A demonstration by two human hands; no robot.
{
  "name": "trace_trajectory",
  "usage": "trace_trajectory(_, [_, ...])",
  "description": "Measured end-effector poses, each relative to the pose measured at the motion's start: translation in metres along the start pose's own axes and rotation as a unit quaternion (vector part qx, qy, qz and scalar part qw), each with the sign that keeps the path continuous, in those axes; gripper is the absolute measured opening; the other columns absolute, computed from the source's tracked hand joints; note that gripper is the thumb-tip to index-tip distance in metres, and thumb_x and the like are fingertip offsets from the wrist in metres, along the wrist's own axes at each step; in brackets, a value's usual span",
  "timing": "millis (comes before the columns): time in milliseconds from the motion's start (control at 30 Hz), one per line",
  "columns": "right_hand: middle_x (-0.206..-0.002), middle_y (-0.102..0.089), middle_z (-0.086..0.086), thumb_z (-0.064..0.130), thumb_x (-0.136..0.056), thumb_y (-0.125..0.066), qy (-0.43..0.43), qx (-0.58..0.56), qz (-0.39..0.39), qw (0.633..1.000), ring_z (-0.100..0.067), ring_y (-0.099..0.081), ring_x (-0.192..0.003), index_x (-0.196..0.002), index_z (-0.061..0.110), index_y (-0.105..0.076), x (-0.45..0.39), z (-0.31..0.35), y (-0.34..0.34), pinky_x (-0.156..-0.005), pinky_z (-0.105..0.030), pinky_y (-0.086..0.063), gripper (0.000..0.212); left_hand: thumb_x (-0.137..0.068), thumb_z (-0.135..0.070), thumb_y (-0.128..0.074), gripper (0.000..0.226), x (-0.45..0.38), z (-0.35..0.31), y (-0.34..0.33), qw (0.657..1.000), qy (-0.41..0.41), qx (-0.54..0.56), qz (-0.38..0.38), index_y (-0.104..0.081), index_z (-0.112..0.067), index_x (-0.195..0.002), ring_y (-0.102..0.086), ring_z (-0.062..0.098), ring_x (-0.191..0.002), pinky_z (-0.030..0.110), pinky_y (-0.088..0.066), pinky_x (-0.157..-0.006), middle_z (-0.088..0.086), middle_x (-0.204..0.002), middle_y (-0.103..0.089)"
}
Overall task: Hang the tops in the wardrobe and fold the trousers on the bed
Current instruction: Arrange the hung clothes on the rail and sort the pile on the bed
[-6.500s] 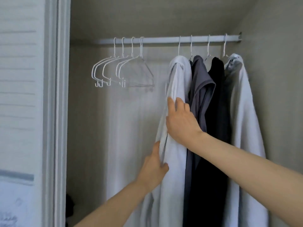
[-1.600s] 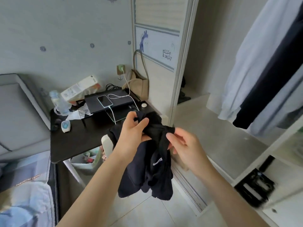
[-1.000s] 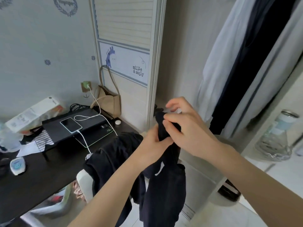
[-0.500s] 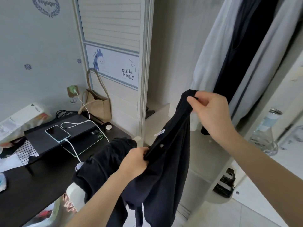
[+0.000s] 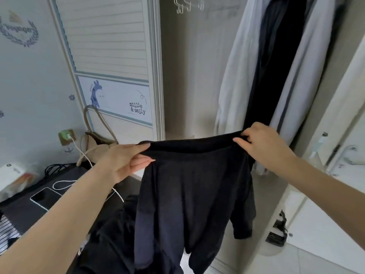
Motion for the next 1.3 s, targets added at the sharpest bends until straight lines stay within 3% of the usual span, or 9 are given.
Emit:
trace_trajectory(167, [-0.074, -0.061, -0.001, 0.04, -0.096, -0.049, -0.041, 0.067, 0.056, 0.995, -0.015, -0.056, -0.067, -0.085, 0.011, -0.07, -0.007, -0.008, -0.03, -0.065, -0.027, -0.045, 0.038, -0.093, -0.006, -0.06, 0.005, -0.032, -0.029, -0.032, 0.963, 0.051, 0.252, 0.08, -0.065, -0.006, -0.094, -0.073, 0.019, -0.087, 0.037, -0.06, -0.074, 0.008, -0.092, -0.072])
trace_trajectory(267, [-0.065, -0.067, -0.004, 0.023, -0.095, -0.055, -0.156, -0.097, 0.01, 0.983, -0.018, -0.065, -0.064, -0.073, 0.01, -0.07, -0.021, -0.022, -0.038, -0.065, -0.026, -0.048, 0.03, -0.087, -0.01, -0.061, 0.006, -0.051, -0.043, -0.048, 0.95, 0.07, 0.263, 0.152, -0.063, -0.011, -0.093, -0.07, 0.013, -0.084, 0.037, -0.057, -0.075, -0.003, -0.088, -0.069])
trace_trajectory(333, [-0.079, -0.072, -0.01, 0.011, -0.092, -0.061, -0.301, -0.367, -0.018, 0.88, -0.02, -0.072, -0.073, -0.079, 0.009, -0.073, -0.029, -0.038, -0.051, -0.072, -0.029, -0.058, 0.018, -0.082, -0.012, -0.065, 0.006, -0.068, -0.05, -0.054, 0.96, 0.075, 0.213, 0.166, -0.062, -0.013, -0.088, -0.066, 0.013, -0.071, 0.032, -0.058, -0.069, -0.005, -0.079, -0.06])
trace_trajectory(400, [-0.095, -0.071, -0.016, 0.007, -0.087, -0.067, -0.412, -0.576, 0.002, 0.706, -0.024, -0.072, -0.085, -0.088, 0.005, -0.074, -0.038, -0.044, -0.069, -0.075, -0.034, -0.06, 0.008, -0.085, -0.015, -0.064, 0.004, -0.086, -0.059, -0.057, 0.975, 0.067, 0.147, 0.152, -0.061, -0.015, -0.084, -0.061, 0.012, -0.059, 0.029, -0.055, -0.065, -0.006, -0.072, -0.053])
trace_trajectory(467, [-0.098, -0.067, -0.016, 0.009, -0.083, -0.071, -0.451, -0.613, 0.032, 0.648, -0.026, -0.07, -0.089, -0.093, 0.004, -0.074, -0.055, -0.051, -0.081, -0.074, -0.036, -0.06, 0.012, -0.088, -0.017, -0.062, 0.007, -0.104, -0.074, -0.058, 0.985, 0.04, 0.095, 0.138, -0.059, -0.015, -0.082, -0.06, 0.013, -0.051, 0.03, -0.051, -0.062, -0.005, -0.063, -0.056])
trace_trajectory(667, [-0.072, -0.072, -0.007, 0.012, -0.087, -0.064, -0.355, -0.427, 0.115, 0.824, -0.013, -0.07, -0.057, -0.111, 0.018, -0.052, -0.143, -0.061, -0.083, -0.057, -0.023, -0.054, 0.027, -0.076, -0.024, -0.072, 0.01, -0.142, -0.154, -0.086, 0.983, -0.091, 0.0, 0.16, -0.071, -0.014, -0.074, -0.07, 0.015, -0.069, 0.025, -0.057, -0.062, 0.001, -0.076, -0.07])
trace_trajectory(833, [-0.06, -0.071, 0.003, 0.014, -0.089, -0.05, -0.213, -0.294, 0.13, 0.923, -0.01, -0.07, -0.058, -0.091, 0.018, -0.061, -0.22, -0.049, -0.059, -0.069, -0.026, -0.055, 0.012, -0.087, -0.021, -0.069, 0.017, -0.169, -0.222, -0.127, 0.971, -0.21, -0.066, 0.098, -0.07, -0.004, -0.088, -0.069, 0.016, -0.063, 0.022, -0.054, -0.052, 0.008, -0.077, -0.071])
trace_trajectory(1067, [-0.06, -0.071, -0.001, 0.02, -0.08, -0.053, -0.103, -0.327, -0.136, 0.929, -0.015, -0.07, -0.064, -0.067, 0.007, -0.064, -0.358, -0.041, 0.023, -0.074, -0.036, -0.058, 0.021, -0.089, -0.023, -0.069, 0.022, -0.212, -0.275, -0.175, 0.94, -0.322, -0.113, 0.02, -0.068, -0.002, -0.081, -0.069, 0.013, -0.056, 0.021, -0.05, -0.048, 0.006, -0.068, -0.071])
trace_trajectory(1300, [-0.07, -0.059, -0.003, 0.015, -0.084, -0.049, -0.142, -0.471, -0.122, 0.862, -0.013, -0.048, -0.048, -0.08, 0.014, -0.058, -0.485, -0.045, 0.047, -0.047, -0.018, -0.042, 0.009, -0.091, -0.028, -0.065, 0.029, -0.242, -0.3, -0.182, 0.913, -0.363, -0.174, -0.068, -0.068, -0.001, -0.081, -0.067, 0.027, -0.076, 0.038, -0.054, -0.075, 0.009, -0.074, -0.067])
Point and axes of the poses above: each hand's wrist, its own x-axis away from the middle knuckle, its own y-axis out of the back of the hand, z = x × y, the point moved 5 cm from there along -x, towards the middle knuckle
